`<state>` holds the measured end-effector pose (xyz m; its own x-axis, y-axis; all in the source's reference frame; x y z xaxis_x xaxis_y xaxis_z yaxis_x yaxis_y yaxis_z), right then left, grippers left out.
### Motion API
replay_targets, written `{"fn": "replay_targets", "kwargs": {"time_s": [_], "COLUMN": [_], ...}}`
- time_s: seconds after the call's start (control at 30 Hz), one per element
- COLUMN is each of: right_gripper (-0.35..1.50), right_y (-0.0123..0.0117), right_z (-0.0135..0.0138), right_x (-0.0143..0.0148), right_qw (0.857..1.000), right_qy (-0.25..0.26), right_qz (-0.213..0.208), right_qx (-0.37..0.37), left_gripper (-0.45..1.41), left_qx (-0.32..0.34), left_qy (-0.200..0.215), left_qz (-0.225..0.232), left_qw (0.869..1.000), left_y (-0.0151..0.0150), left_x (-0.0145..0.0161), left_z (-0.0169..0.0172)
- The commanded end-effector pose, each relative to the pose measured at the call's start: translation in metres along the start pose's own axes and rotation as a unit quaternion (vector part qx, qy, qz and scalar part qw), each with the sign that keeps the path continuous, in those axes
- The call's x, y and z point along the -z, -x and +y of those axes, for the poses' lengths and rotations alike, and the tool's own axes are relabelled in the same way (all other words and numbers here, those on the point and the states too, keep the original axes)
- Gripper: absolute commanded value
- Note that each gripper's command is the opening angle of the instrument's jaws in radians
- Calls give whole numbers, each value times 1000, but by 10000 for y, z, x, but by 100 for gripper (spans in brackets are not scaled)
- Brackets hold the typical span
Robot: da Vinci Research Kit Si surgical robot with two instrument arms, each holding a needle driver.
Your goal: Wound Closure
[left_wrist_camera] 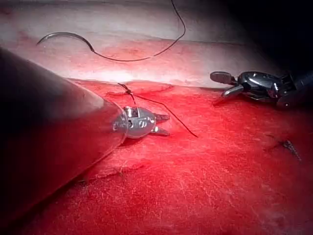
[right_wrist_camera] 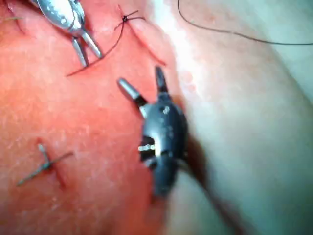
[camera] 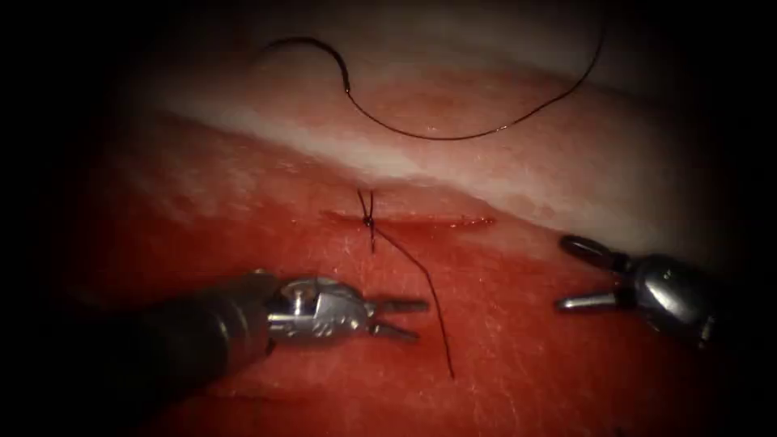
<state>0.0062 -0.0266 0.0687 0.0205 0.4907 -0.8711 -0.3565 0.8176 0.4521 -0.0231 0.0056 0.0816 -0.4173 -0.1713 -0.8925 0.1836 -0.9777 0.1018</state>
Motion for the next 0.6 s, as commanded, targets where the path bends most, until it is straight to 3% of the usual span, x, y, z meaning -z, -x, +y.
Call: {"fn": "replay_targets", "kwargs": {"time_s": [0.03, 0.6], "right_gripper": [148, 148], "right_y": [7, 22], "right_z": [-2, 1], "right_x": [-9, -12], "right_qw": [1000, 1000], "right_qy": [-2, -2], "right_qz": [1, -4], "right_qx": [0, 5], "left_gripper": [5, 14], "left_qx": [-8, -8], "left_qy": [2, -11], "left_qz": [-1, 28], "left_qw": [1000, 1000], "left_y": [3, -31], "left_x": [-10, -14], "left_z": [1, 0]}}
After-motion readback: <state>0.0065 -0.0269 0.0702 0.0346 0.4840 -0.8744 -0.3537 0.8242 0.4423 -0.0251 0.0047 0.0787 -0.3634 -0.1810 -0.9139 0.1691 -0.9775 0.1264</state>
